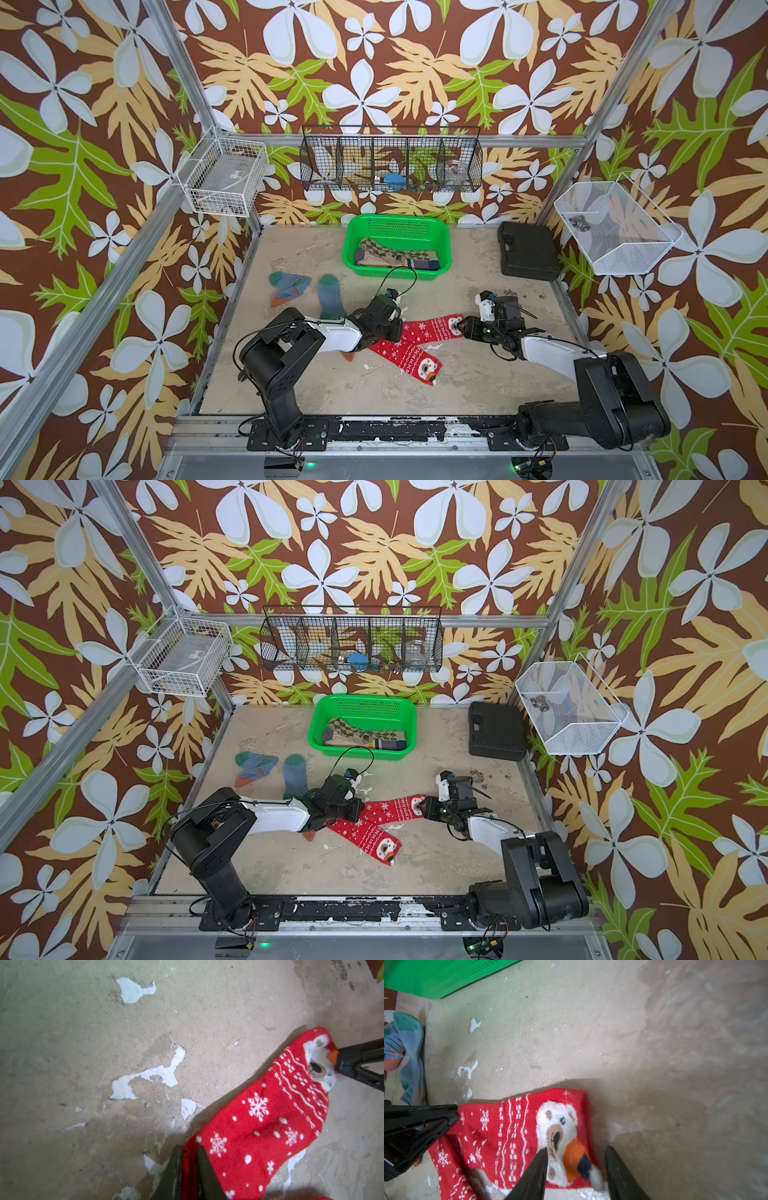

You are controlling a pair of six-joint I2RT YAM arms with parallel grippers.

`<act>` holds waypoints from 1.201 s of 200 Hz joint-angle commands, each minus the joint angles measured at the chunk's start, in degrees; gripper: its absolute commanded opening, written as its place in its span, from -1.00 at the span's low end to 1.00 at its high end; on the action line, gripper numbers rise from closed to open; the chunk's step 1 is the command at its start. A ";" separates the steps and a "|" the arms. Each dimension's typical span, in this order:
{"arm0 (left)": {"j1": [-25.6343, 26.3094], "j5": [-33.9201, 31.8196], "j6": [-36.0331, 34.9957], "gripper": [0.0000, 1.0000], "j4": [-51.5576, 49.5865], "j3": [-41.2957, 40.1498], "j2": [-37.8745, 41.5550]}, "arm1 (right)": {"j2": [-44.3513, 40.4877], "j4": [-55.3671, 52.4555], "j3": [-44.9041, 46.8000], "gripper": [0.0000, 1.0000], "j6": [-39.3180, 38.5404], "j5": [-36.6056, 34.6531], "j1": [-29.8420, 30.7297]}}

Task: Place the socks together as a pair
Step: Pick up the sock from the center of the board, then place the sock in the sock.

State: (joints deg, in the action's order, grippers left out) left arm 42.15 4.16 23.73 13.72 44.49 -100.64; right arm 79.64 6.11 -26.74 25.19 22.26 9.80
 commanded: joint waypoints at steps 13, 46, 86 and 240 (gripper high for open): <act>0.03 -0.06 0.44 -0.87 -0.99 -1.13 0.76 | 4.80 1.78 -1.92 -0.42 -0.88 2.92 1.01; 0.02 -3.01 1.22 -0.81 0.07 -1.80 3.78 | 2.83 -0.21 -5.57 -1.00 -0.55 5.88 1.77; -0.26 -8.80 2.69 0.27 1.02 -3.17 10.53 | -6.13 -12.15 -16.76 -1.00 -2.32 4.99 2.31; -18.22 -1.12 10.03 0.46 6.98 -24.62 44.53 | -15.03 -1.86 -24.07 -1.00 14.25 -4.34 31.84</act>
State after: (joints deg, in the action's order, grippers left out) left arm 24.14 0.67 33.39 20.29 20.08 -56.03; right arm 68.53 0.05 -56.10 36.12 24.08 41.32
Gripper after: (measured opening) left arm 0.729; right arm 0.049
